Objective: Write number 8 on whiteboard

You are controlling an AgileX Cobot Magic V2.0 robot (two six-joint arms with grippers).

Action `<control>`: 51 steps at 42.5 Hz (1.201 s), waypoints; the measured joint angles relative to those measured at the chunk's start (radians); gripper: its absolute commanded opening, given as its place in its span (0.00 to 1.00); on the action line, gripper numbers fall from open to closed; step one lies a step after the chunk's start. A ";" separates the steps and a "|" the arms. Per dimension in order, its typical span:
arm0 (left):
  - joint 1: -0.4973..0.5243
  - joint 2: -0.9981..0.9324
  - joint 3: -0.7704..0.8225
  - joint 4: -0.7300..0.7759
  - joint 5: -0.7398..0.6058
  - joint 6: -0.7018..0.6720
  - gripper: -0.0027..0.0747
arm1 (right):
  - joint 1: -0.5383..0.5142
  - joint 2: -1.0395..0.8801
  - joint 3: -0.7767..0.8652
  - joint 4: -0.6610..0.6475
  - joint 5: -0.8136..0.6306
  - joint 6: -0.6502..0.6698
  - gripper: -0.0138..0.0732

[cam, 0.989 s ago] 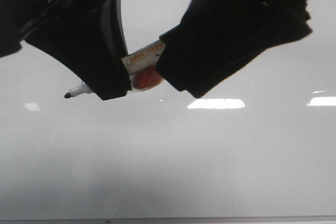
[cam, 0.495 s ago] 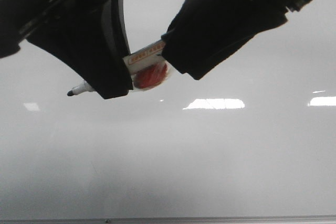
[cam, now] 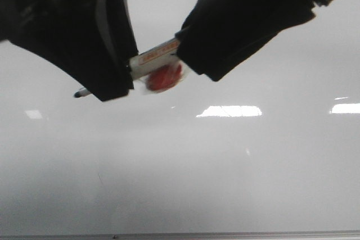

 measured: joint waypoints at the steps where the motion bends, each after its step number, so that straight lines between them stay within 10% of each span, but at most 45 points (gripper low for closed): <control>1: 0.015 -0.018 0.000 -0.002 -0.001 -0.010 0.54 | -0.012 -0.009 0.000 -0.007 0.005 0.000 0.08; 22: 0.444 -0.366 0.163 -0.192 -0.069 -0.077 0.54 | -0.436 -0.334 0.086 -0.234 0.072 0.443 0.08; 51: 0.461 -0.372 0.176 -0.221 -0.098 -0.080 0.54 | -0.443 -0.152 0.109 -0.124 -0.186 0.452 0.08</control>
